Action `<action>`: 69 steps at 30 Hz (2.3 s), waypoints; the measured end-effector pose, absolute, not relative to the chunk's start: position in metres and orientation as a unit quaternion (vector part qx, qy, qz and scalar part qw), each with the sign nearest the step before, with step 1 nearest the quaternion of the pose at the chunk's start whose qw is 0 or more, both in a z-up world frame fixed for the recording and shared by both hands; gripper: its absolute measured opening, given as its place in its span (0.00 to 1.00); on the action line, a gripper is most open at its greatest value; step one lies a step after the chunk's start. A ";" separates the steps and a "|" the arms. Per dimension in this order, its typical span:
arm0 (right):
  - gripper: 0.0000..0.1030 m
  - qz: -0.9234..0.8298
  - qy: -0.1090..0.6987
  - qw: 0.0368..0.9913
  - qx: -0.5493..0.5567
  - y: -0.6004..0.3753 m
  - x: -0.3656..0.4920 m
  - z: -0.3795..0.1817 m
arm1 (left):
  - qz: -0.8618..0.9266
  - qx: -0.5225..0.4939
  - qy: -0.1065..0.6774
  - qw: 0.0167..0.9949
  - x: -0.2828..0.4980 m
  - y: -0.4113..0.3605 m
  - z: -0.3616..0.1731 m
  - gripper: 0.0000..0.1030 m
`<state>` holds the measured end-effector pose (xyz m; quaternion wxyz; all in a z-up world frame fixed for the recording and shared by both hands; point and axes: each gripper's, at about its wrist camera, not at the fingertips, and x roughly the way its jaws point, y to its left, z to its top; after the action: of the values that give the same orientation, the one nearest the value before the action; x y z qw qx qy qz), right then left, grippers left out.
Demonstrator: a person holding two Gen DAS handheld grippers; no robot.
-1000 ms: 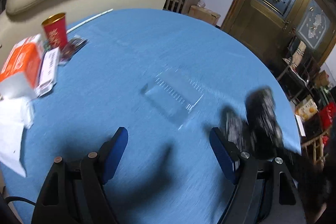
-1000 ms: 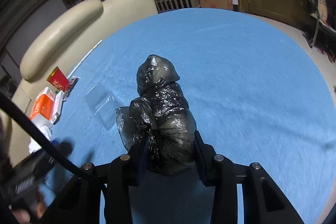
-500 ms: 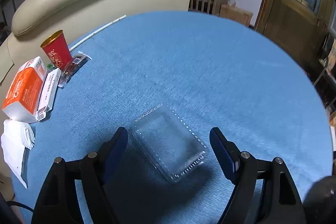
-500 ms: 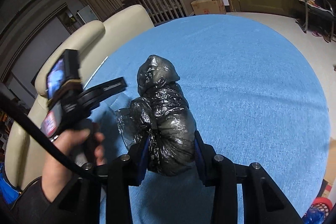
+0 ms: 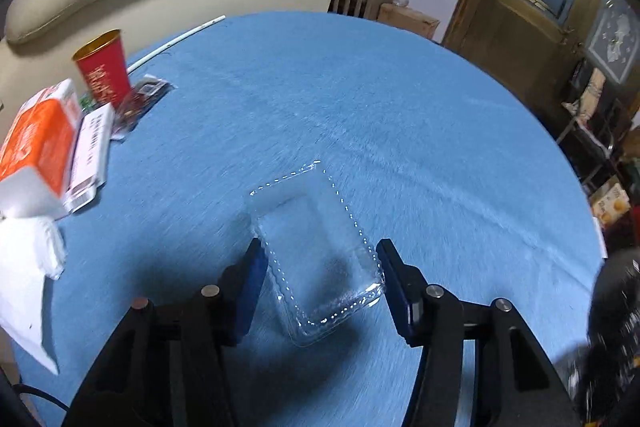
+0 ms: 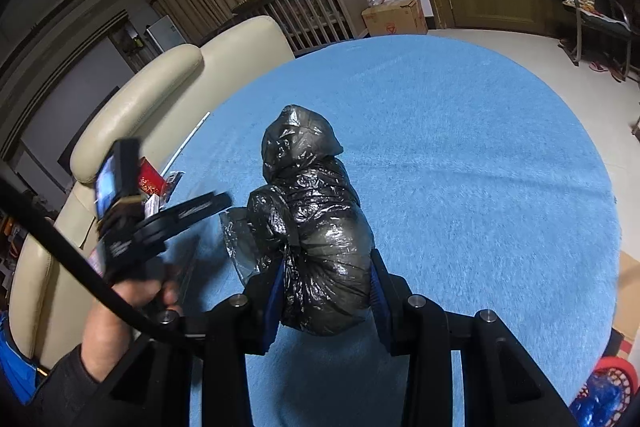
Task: Collect trash
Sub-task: 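Grasp the black bag with the right tool while the left tool grasps the clear tray, then carry the black bag and clear tray over the red basket and release both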
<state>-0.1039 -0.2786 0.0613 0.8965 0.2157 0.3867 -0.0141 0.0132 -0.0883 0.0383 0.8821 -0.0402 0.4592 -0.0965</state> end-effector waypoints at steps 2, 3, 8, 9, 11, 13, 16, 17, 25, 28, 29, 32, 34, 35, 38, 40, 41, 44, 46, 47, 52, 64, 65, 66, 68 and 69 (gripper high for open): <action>0.39 -0.021 0.385 0.896 0.219 -0.280 -0.114 0.062 | -0.111 -0.048 0.454 0.883 0.000 -0.079 0.045 0.56; 0.39 -0.025 0.384 0.896 0.221 -0.280 -0.122 0.063 | -0.121 -0.053 0.451 0.882 -0.009 -0.075 0.049 0.56; 0.39 -0.044 0.379 0.893 0.237 -0.283 -0.158 0.061 | -0.152 -0.048 0.434 0.887 -0.044 -0.066 0.064 0.56; 0.39 -0.046 0.378 0.893 0.239 -0.283 -0.164 0.062 | -0.157 -0.046 0.431 0.887 -0.051 -0.065 0.066 0.56; 0.39 -0.051 0.377 0.892 0.243 -0.284 -0.175 0.061 | -0.165 -0.040 0.425 0.889 -0.062 -0.065 0.071 0.56; 0.39 -0.056 0.375 0.893 0.244 -0.284 -0.186 0.062 | -0.174 -0.035 0.421 0.889 -0.073 -0.069 0.076 0.56; 0.39 -0.062 0.369 0.894 0.245 -0.285 -0.199 0.065 | -0.186 -0.024 0.416 0.890 -0.086 -0.076 0.081 0.56; 0.39 -0.063 0.368 0.895 0.246 -0.285 -0.202 0.066 | -0.190 -0.021 0.415 0.890 -0.091 -0.079 0.083 0.56; 0.39 -0.093 0.355 0.893 0.261 -0.300 -0.234 0.066 | -0.234 0.010 0.410 0.881 -0.127 -0.121 0.090 0.56; 0.39 -0.107 0.350 0.892 0.265 -0.308 -0.249 0.066 | -0.249 0.021 0.409 0.877 -0.138 -0.135 0.092 0.56; 0.39 -0.112 0.350 0.891 0.268 -0.312 -0.255 0.065 | -0.253 0.023 0.410 0.876 -0.140 -0.138 0.092 0.56; 0.39 -0.124 0.348 0.888 0.273 -0.321 -0.270 0.063 | -0.265 0.032 0.411 0.872 -0.149 -0.149 0.092 0.56; 0.39 -0.132 0.345 0.887 0.275 -0.326 -0.279 0.062 | -0.271 0.038 0.410 0.870 -0.154 -0.155 0.094 0.56; 0.39 -0.135 0.344 0.887 0.277 -0.329 -0.283 0.062 | -0.273 0.040 0.409 0.870 -0.156 -0.157 0.094 0.56; 0.39 -0.146 0.340 0.886 0.280 -0.335 -0.294 0.063 | -0.280 0.045 0.409 0.867 -0.160 -0.162 0.094 0.56; 0.39 -0.153 0.338 0.884 0.284 -0.339 -0.300 0.063 | -0.284 0.050 0.408 0.866 -0.162 -0.165 0.095 0.56; 0.39 -0.156 0.336 0.884 0.284 -0.340 -0.303 0.063 | -0.286 0.051 0.408 0.865 -0.164 -0.167 0.096 0.56; 0.39 -0.167 0.333 0.883 0.287 -0.343 -0.313 0.065 | -0.292 0.056 0.407 0.864 -0.168 -0.171 0.097 0.56; 0.39 -0.173 0.330 0.882 0.289 -0.345 -0.317 0.067 | -0.297 0.058 0.407 0.862 -0.167 -0.173 0.098 0.56; 0.39 -0.179 0.328 0.882 0.288 -0.346 -0.321 0.068 | -0.300 0.059 0.407 0.861 -0.169 -0.174 0.098 0.56; 0.39 -0.203 0.329 0.876 0.288 -0.351 -0.339 0.067 | -0.318 0.065 0.405 0.855 -0.180 -0.184 0.099 0.56; 0.39 -0.269 0.341 0.853 0.290 -0.369 -0.379 0.059 | -0.358 0.100 0.414 0.831 -0.206 -0.220 0.094 0.56; 0.39 -0.273 0.341 0.852 0.290 -0.369 -0.382 0.058 | -0.361 0.104 0.414 0.829 -0.208 -0.223 0.093 0.56; 0.39 -0.275 0.341 0.851 0.290 -0.370 -0.385 0.058 | -0.366 0.108 0.414 0.826 -0.211 -0.226 0.093 0.56; 0.39 -0.281 0.343 0.848 0.289 -0.370 -0.388 0.057 | -0.372 0.112 0.414 0.823 -0.217 -0.230 0.093 0.56; 0.39 -0.283 0.343 0.848 0.289 -0.370 -0.389 0.057 | -0.376 0.114 0.413 0.821 -0.220 -0.231 0.094 0.56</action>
<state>-0.3893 -0.3700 0.0569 0.8477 0.2888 0.3435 -0.2830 -0.2202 -0.2313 0.0937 0.8213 0.1143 0.4133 -0.3762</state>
